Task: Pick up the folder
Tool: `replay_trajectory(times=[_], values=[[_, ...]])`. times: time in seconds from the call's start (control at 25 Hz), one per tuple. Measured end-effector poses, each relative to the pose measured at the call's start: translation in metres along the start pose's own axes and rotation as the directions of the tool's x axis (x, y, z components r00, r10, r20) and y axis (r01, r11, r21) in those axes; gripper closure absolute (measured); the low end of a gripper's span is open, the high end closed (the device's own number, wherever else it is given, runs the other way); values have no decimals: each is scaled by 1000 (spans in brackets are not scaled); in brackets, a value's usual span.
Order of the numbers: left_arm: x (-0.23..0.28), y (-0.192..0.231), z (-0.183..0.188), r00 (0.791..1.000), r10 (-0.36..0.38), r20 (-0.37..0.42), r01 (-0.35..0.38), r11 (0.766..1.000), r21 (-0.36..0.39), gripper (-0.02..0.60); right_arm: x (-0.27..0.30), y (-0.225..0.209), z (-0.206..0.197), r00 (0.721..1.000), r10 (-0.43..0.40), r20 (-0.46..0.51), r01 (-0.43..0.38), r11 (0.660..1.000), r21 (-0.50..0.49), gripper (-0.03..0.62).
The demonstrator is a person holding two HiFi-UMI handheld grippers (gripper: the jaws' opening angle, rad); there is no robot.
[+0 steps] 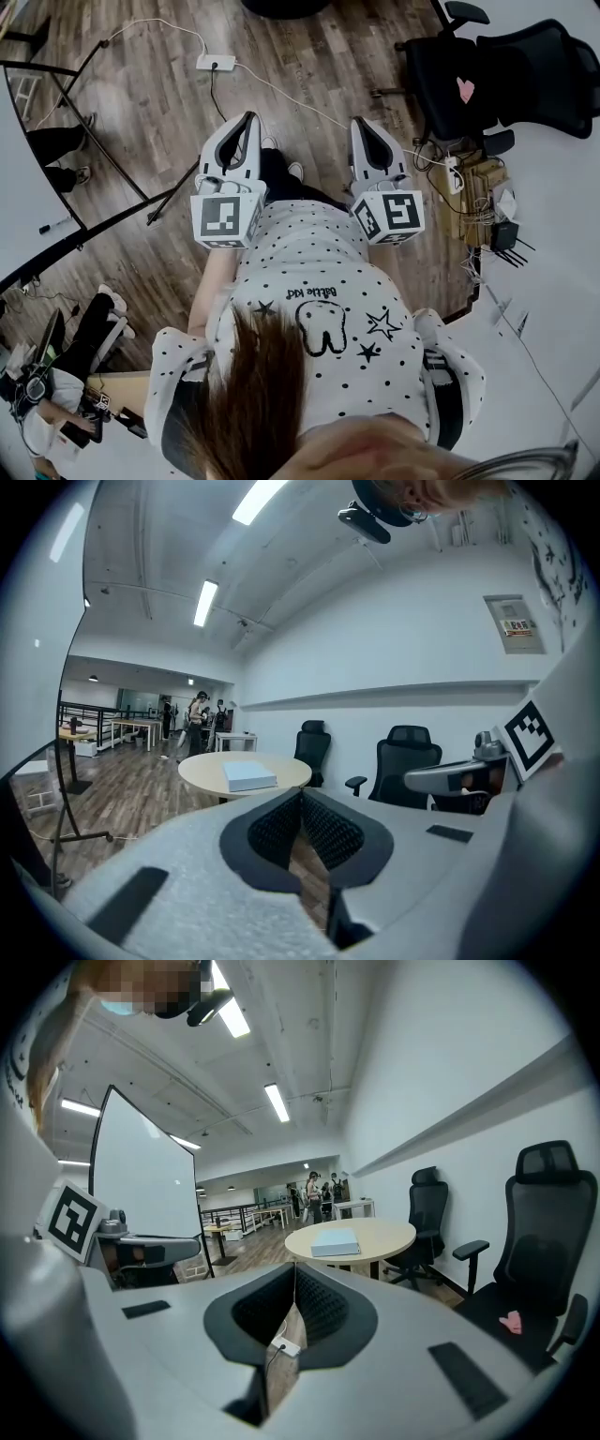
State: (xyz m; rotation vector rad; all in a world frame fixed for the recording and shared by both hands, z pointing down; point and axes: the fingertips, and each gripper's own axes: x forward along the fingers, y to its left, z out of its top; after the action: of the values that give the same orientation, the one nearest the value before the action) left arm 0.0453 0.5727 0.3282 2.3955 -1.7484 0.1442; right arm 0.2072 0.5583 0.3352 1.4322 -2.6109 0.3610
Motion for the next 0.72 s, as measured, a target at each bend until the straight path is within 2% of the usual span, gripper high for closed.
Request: replay_trajectory(times=[0.2,0.48,0.72], values=[[15,19,4,1000,-31,3,31,999,-39,561,22,2,4,1000,-15,-13,15,1000,7,586],[57,58,34,996,-78,33,79,996,-39,560,74,1,35,999,-44,2,44,999,-4,586],[79,95,48,995,-91,50,92,995,-29,561,107,-2,49,996,-88,16,89,996,-15,586]])
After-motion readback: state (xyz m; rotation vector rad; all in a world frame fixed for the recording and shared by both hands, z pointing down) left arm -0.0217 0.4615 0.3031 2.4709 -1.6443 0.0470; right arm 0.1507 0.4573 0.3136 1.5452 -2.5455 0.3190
